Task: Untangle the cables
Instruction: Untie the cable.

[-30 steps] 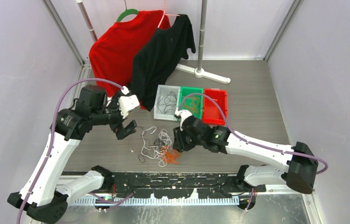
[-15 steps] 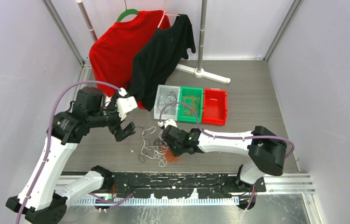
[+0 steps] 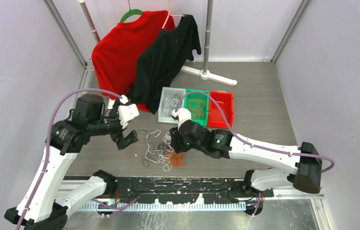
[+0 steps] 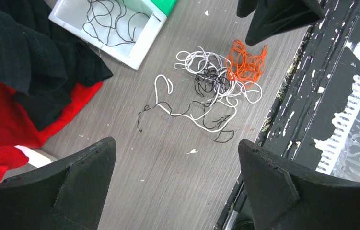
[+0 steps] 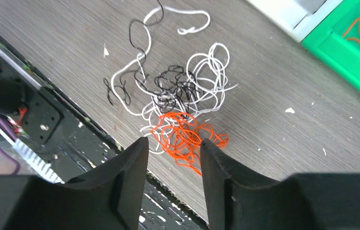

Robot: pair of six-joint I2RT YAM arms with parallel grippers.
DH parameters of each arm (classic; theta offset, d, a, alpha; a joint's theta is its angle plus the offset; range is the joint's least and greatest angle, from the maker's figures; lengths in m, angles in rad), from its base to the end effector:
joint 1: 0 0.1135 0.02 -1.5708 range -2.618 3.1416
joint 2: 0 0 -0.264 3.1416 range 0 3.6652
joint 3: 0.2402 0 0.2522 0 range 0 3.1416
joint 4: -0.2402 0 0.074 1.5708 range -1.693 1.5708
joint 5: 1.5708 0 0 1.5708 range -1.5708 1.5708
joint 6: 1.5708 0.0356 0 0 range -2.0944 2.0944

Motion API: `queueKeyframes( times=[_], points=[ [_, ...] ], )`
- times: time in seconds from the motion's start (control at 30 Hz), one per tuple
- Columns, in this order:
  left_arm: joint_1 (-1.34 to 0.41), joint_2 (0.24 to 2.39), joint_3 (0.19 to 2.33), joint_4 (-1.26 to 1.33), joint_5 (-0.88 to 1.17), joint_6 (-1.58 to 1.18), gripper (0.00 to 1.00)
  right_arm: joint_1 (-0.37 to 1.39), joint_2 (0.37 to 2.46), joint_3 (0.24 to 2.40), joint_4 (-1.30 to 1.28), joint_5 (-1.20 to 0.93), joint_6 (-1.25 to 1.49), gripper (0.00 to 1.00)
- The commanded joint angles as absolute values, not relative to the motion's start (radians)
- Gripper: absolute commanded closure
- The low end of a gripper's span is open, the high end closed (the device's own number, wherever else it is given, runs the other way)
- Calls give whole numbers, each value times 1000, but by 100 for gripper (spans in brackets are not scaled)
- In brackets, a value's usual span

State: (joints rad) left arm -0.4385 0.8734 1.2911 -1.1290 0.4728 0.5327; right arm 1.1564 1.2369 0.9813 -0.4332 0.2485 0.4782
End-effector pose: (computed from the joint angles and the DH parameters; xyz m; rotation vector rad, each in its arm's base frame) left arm 0.1109 -0.0699 0.4011 1.2533 1.8495 -0.4865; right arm 0.1165 0.2431 0.2901 -0.6374 2.2147 0.5954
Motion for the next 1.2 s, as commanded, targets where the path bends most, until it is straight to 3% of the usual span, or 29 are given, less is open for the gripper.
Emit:
queueKeyframes(
  times=[0.0, 0.27, 0.53, 0.97, 1.17],
  points=[
    [-443, 873, 1285, -1120, 498, 545, 3, 1166, 1300, 903, -302, 190, 535, 49],
    [-442, 853, 1285, -1138, 500, 563, 3, 1181, 1472, 840, -271, 290, 638, 56],
    [-442, 824, 1277, -1140, 512, 558, 2, 1188, 1434, 781, -196, 363, 661, 98],
    [-442, 791, 1202, -1128, 548, 589, 3, 1199, 1085, 836, -362, 405, 652, 99],
    [-442, 774, 1156, -1024, 640, 538, 3, 1200, 983, 933, -309, 366, 599, 99]
  ],
)
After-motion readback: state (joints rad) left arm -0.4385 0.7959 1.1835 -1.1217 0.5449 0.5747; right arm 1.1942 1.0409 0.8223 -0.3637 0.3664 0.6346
